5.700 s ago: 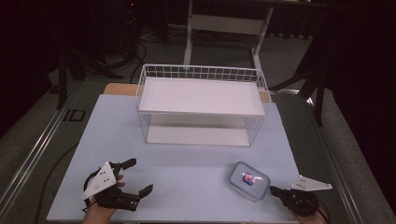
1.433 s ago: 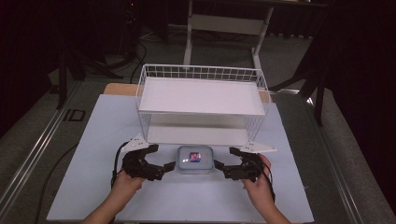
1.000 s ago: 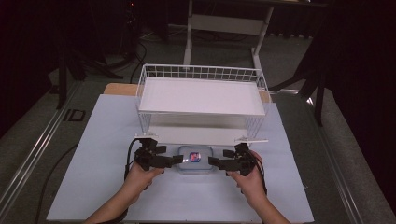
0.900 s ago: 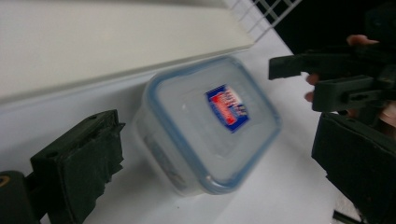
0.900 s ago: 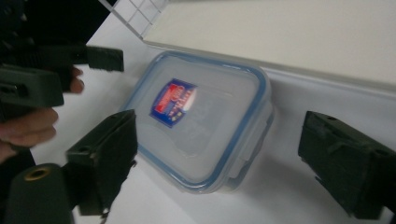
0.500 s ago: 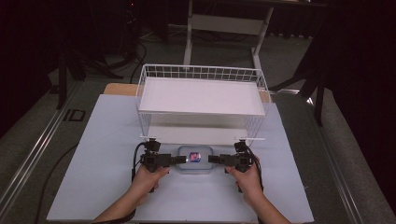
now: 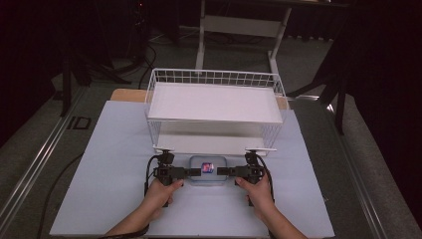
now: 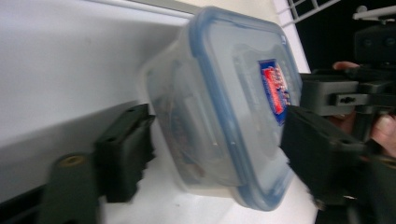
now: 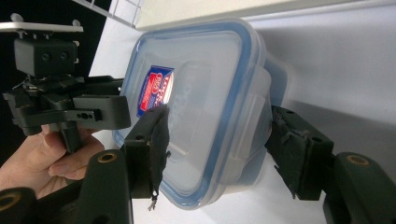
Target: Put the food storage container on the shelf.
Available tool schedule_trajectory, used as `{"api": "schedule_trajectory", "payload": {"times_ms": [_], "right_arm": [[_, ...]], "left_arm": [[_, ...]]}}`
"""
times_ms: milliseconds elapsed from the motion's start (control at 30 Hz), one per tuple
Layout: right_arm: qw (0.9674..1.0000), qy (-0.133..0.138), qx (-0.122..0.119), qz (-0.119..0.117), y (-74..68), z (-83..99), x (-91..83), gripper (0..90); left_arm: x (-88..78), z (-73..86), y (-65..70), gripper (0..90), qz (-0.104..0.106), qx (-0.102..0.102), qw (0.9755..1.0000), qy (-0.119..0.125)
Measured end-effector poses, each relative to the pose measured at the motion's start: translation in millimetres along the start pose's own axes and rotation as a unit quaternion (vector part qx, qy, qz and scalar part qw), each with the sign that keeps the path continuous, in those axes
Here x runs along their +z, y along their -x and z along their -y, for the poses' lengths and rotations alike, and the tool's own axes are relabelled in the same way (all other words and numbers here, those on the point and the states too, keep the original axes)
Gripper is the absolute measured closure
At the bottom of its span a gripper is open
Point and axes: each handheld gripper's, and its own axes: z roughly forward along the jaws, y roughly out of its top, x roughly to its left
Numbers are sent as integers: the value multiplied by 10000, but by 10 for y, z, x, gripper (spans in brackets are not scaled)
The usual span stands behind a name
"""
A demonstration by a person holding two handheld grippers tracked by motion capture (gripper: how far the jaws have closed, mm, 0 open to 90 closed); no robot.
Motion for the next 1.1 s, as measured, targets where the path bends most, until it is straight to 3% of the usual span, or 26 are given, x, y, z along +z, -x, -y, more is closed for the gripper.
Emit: {"api": "schedule_trajectory", "payload": {"times_ms": [67,167,233,433,700,900,1100], "right_arm": [[10000,-33,-20,45,-16,5,-6,399],[9999,-23,-15,125,-46,26,-14,399],[9997,5,-138,223,-94,43,-20,400],[9978,32,-476,467,-211,88,-47,411],[9957,123,-686,617,-310,146,-77,417],[9951,222,-745,617,-338,125,-120,417],[9929,425,-916,625,-383,28,-185,417]], "left_arm": [[-13,-4,12,324,-28,-7,10000,-67],[-43,11,82,369,-183,203,9996,-73],[-52,35,124,374,-269,290,9992,-29],[-111,100,181,438,-336,268,9990,114],[-153,147,269,466,-512,338,9981,99],[-166,110,304,470,-496,424,9976,222],[-193,-41,376,471,-484,630,9962,357]]}}
